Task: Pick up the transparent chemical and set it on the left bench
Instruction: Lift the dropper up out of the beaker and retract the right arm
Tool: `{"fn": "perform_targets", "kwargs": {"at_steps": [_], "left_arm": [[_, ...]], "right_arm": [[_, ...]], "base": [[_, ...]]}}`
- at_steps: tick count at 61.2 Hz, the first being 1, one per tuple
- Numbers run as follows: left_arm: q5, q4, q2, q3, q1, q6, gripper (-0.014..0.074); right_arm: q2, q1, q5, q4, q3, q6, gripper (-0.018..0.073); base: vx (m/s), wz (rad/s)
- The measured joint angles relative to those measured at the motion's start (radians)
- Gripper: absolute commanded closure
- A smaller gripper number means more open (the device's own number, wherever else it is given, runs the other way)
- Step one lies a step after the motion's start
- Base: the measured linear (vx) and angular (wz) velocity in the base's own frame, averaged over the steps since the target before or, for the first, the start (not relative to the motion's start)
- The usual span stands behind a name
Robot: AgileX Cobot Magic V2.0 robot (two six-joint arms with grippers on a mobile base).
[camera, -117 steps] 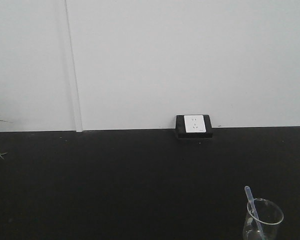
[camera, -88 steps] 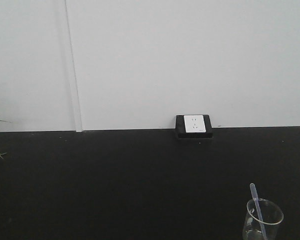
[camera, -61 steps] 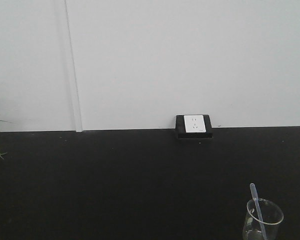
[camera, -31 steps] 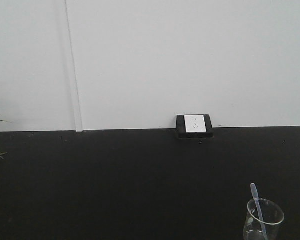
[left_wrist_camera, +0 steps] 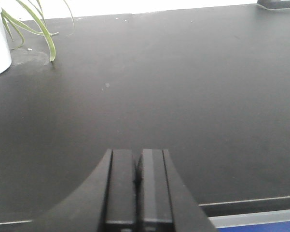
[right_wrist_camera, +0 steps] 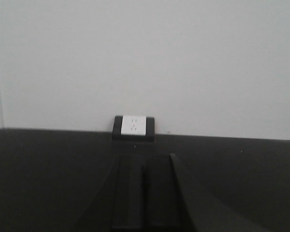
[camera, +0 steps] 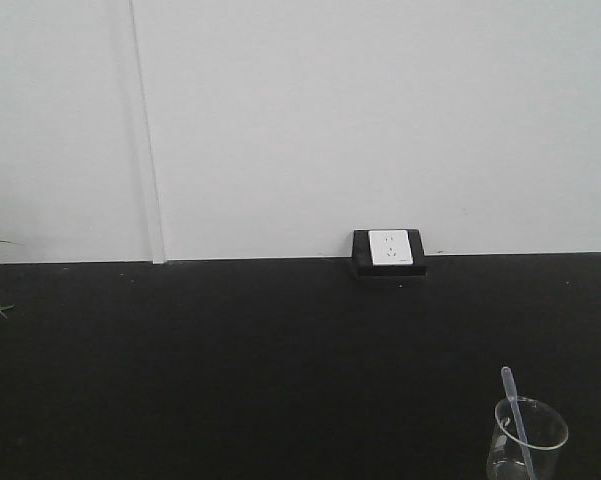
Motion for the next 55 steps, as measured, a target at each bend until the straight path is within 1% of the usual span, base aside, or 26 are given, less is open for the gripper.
{"fn": "perform_targets", "kwargs": {"at_steps": [6, 9, 18, 24, 32, 42, 55], "left_arm": [[0.0, 0.0, 0.0, 0.0, 0.0, 0.0, 0.06], [0.0, 0.0, 0.0, 0.0, 0.0, 0.0, 0.06], [0.0, 0.0, 0.0, 0.0, 0.0, 0.0, 0.06], [0.0, 0.0, 0.0, 0.0, 0.0, 0.0, 0.06], [0.0, 0.0, 0.0, 0.0, 0.0, 0.0, 0.06], [0.0, 0.0, 0.0, 0.0, 0.0, 0.0, 0.06], [0.0, 0.0, 0.0, 0.0, 0.0, 0.0, 0.06]], "right_arm": [[0.131, 0.0, -0.01, -0.091, -0.036, 0.002, 0.0345], [0.188, 0.0, -0.015, -0.121, -0.06, 0.008, 0.027], [0.376, 0.0, -0.022, -0.14, -0.159, 0.028, 0.0095], [0.493, 0.0, -0.025, -0.144, -0.23, 0.029, 0.0038], [0.644, 0.0, -0.025, -0.146, -0.332, 0.032, 0.0033], [0.81, 0.0, -0.026, -0.147, -0.46, 0.066, 0.0043], [0.961, 0.0, -0.026, -0.155, -0.58, 0.151, 0.005]], "base": [[0.0, 0.0], [0.0, 0.0], [0.0, 0.0], [0.0, 0.0], [0.0, 0.0], [0.0, 0.0], [0.0, 0.0]]}}
